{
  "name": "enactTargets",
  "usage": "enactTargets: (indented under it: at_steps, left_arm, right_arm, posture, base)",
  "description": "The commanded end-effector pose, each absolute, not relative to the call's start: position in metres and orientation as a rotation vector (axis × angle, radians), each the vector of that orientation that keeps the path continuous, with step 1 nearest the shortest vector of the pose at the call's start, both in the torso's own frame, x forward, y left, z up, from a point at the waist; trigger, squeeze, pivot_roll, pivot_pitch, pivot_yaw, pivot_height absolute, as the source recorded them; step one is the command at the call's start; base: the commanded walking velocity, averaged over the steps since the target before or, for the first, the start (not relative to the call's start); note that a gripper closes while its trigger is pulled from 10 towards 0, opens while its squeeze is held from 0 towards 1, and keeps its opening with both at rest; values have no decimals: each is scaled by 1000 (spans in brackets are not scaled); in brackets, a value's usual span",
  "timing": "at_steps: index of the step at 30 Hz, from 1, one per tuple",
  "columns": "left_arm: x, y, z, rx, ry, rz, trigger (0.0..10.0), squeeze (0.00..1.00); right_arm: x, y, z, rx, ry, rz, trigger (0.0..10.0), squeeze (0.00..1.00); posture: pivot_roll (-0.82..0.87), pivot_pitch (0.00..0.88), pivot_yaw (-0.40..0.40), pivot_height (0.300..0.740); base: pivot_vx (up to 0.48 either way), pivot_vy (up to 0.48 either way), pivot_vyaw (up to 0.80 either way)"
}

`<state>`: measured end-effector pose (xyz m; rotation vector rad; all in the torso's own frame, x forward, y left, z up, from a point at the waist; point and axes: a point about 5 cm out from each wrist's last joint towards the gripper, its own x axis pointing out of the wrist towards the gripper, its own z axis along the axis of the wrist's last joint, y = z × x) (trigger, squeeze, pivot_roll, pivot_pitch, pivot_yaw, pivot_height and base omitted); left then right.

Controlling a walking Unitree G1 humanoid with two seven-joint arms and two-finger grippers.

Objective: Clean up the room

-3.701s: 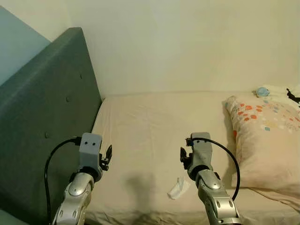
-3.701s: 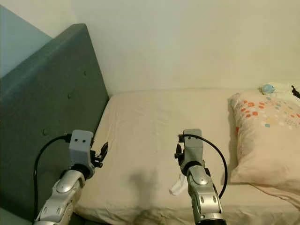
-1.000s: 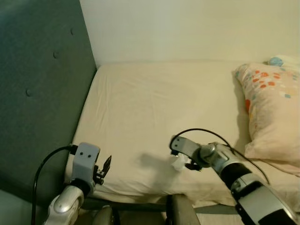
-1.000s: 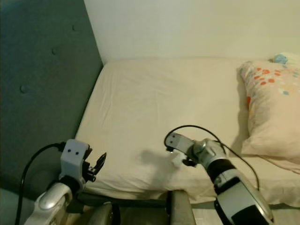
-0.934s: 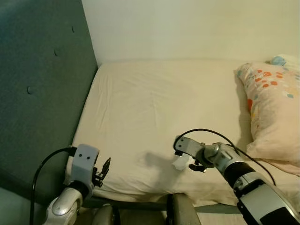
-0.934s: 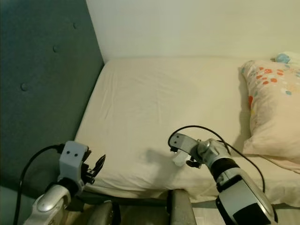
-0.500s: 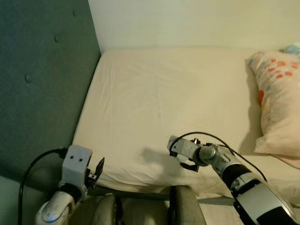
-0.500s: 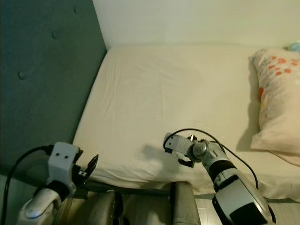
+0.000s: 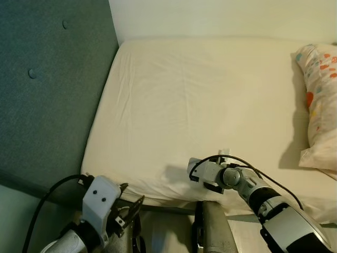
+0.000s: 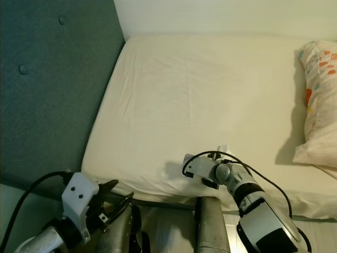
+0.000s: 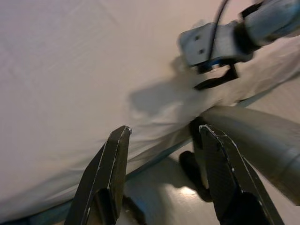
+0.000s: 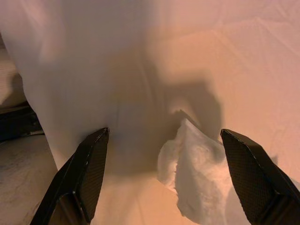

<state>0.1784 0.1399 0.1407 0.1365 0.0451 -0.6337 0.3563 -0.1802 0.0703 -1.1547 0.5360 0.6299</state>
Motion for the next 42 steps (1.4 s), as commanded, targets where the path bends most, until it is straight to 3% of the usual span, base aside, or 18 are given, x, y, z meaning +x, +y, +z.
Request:
enactTargets:
  at_steps: [1, 4, 5, 8, 9, 10, 11, 12, 34, 37, 39, 42]
  left_arm:
    - [175, 138, 139, 147, 75, -663, 10000, 0]
    - [176, 138, 140, 154, 75, -657, 10000, 0]
    - [176, 139, 140, 157, 78, -657, 10000, 0]
    - [176, 139, 141, 159, 80, -657, 10000, 0]
    - [176, 140, 141, 161, 82, -654, 10000, 0]
    - [175, 141, 141, 162, 83, -652, 10000, 0]
    - [175, 141, 141, 162, 83, -652, 10000, 0]
    - [175, 141, 141, 163, 86, -651, 10000, 0]
    - [188, 148, 140, 193, 87, -626, 10000, 0]
    - [196, 148, 139, 198, 72, -619, 10000, 0]
    - [207, 149, 136, 192, 47, -599, 10000, 0]
    - [214, 149, 133, 185, 42, -582, 10000, 0]
  right_arm:
    - [347, -185, 57, -1175, 585, 640, 10000, 0]
    - [347, -189, 57, -1176, 593, 617, 10000, 0]
    - [347, -192, 56, -1175, 599, 602, 8157, 0]
    - [346, -194, 56, -1174, 602, 592, 8157, 0]
    - [346, -196, 56, -1170, 608, 581, 3294, 0]
    - [346, -197, 56, -1167, 612, 575, 2314, 0]
    - [346, -197, 56, -1167, 612, 575, 2314, 0]
    - [346, -198, 56, -1163, 616, 569, 0, 0]
    - [351, -216, 67, -1151, 615, 480, 0, 0]
    - [355, -214, 75, -1100, 597, 476, 0, 0]
    - [368, -204, 94, -910, 544, 443, 0, 0]
    - [375, -198, 104, -827, 506, 433, 0, 0]
  posture:
    - [149, 395, 31, 620]
    - [152, 399, 36, 620]
    - [153, 397, 39, 620]
    - [153, 397, 39, 620]
    - [154, 399, 41, 620]
    - [152, 402, 41, 620]
    - [152, 402, 41, 620]
    - [152, 402, 41, 620]
    - [123, 368, 38, 620]
    - [90, 339, 26, 620]
    - [31, 291, 2, 620]
    - [-1, 258, -8, 620]
  base:
    - [0, 0, 0]
    - [0, 0, 0]
    - [0, 0, 0]
    - [0, 0, 0]
    - [0, 0, 0]
    - [0, 0, 0]
    - [0, 0, 0]
    - [0, 0, 0]
    - [0, 0, 0]
    - [0, 0, 0]
    - [0, 0, 0]
    - [0, 0, 0]
